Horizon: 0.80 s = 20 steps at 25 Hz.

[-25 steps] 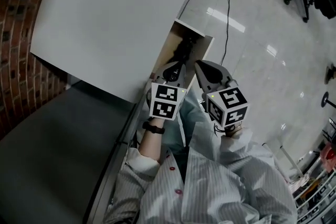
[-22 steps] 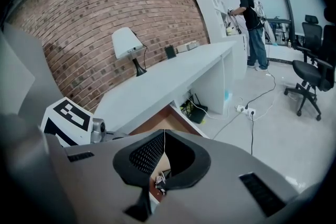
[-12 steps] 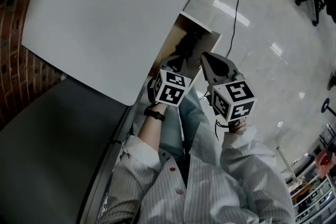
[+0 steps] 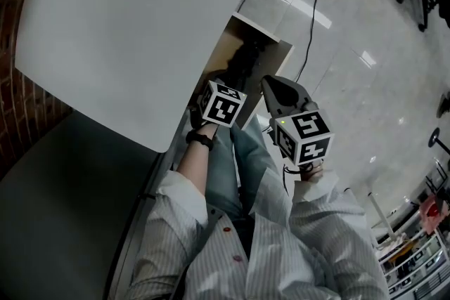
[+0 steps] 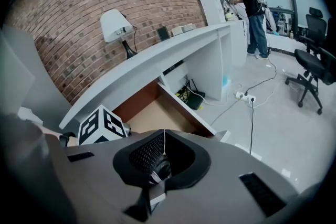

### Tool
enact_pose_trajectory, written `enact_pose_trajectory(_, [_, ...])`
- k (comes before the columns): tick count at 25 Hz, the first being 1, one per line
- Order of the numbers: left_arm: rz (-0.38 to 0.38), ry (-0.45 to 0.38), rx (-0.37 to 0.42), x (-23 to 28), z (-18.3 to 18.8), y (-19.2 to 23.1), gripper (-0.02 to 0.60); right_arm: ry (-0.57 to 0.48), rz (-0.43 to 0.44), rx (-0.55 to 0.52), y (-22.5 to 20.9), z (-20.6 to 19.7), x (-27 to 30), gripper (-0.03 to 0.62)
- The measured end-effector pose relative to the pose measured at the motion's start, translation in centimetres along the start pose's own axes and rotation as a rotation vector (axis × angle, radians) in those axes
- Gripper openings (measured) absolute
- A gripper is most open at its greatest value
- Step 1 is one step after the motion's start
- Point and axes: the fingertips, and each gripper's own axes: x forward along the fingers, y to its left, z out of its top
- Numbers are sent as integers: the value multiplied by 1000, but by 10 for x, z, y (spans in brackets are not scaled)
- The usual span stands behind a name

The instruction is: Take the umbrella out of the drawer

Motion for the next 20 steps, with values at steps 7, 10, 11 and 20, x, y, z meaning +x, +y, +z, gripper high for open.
enact_pose_trajectory(7, [-32, 68, -14, 21, -6, 3, 142, 57, -27, 18, -17, -18, 10, 35])
enact_pose_trajectory(10, [-39, 89, 1, 33, -13, 7, 165, 93, -20, 23, -19, -34, 23, 35])
enact_pose_trajectory(11, [-40, 93, 1, 37, -14, 7, 173, 106, -17, 24, -20, -39, 27, 35])
enact_pose_trajectory(20, [-34, 84, -43, 46, -12, 20, 270, 180, -11, 36, -24, -57, 43, 35])
